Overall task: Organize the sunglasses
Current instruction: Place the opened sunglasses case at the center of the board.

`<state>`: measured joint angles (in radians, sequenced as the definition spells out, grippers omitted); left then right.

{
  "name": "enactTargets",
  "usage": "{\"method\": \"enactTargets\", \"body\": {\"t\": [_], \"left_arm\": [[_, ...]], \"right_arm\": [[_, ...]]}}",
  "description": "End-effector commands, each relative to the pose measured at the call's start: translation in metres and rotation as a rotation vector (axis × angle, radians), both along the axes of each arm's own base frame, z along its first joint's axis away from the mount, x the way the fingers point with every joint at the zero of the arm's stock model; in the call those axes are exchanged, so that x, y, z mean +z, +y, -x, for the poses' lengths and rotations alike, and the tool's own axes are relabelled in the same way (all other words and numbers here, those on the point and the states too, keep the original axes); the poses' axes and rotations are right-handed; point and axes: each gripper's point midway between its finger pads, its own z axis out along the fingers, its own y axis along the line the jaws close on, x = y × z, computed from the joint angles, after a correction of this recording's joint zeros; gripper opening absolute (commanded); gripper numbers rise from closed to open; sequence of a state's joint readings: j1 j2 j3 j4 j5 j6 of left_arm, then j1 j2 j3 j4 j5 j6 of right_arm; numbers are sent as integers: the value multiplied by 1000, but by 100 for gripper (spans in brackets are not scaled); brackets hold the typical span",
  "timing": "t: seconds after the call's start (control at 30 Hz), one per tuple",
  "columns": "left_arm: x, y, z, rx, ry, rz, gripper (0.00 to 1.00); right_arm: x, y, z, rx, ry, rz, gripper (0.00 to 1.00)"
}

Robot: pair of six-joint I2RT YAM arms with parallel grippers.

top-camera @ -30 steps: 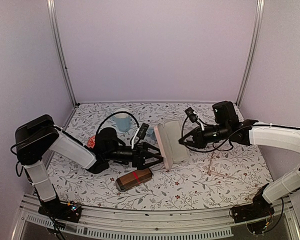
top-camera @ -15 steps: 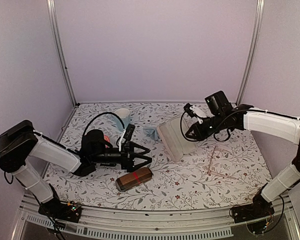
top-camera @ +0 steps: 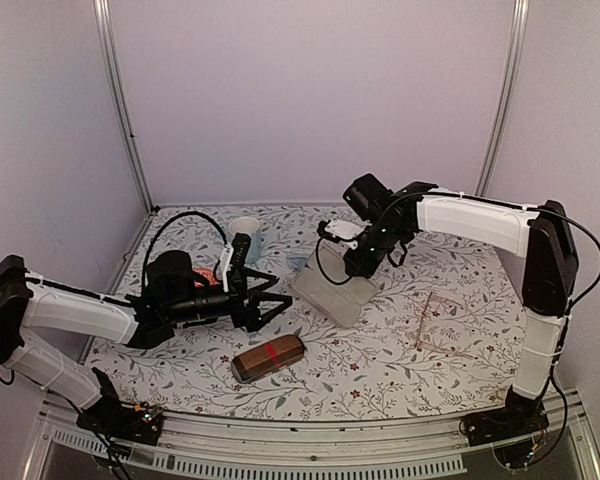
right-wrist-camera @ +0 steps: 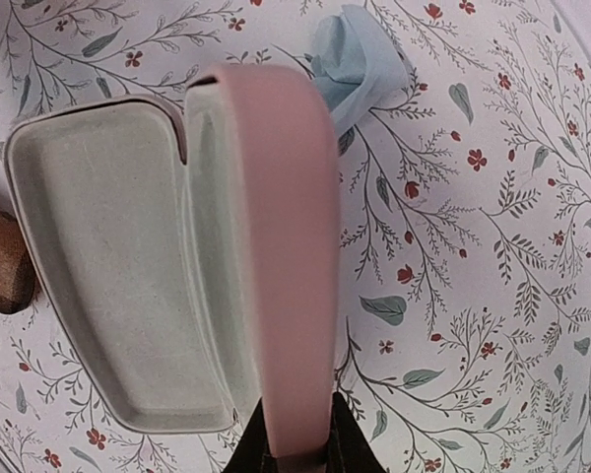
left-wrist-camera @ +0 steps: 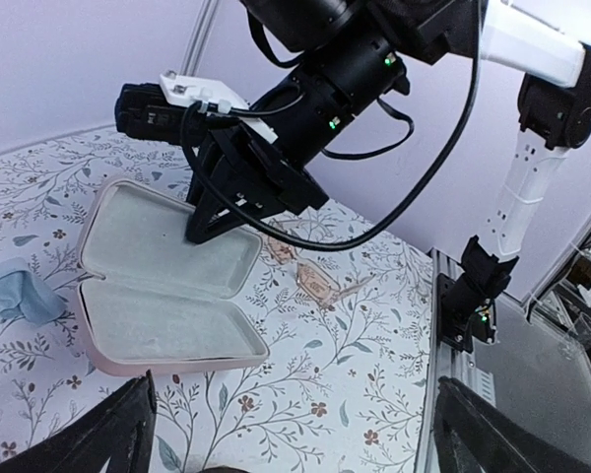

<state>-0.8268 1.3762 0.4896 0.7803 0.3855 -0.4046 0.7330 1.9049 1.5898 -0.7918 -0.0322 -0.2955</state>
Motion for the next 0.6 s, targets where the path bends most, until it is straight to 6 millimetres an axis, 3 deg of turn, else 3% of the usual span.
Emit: {"method": "enactTargets", "body": {"t": [0.0,0.17,0.37,0.57], "left_arm": [[-9,11,-11,61,-8,-43,99],[-12,16,-14,90,-4,-49,99],[-14,23,-18,122,-1,-55,99],[-18,22,-20,125,10,-59,99]], "right_arm": [[-6,3,4,64,6,146,10],[-23,3,3,65,27,239,10],[-29,5,4,74,12,286,11],[-27,9,6,83,3,280,29]]}}
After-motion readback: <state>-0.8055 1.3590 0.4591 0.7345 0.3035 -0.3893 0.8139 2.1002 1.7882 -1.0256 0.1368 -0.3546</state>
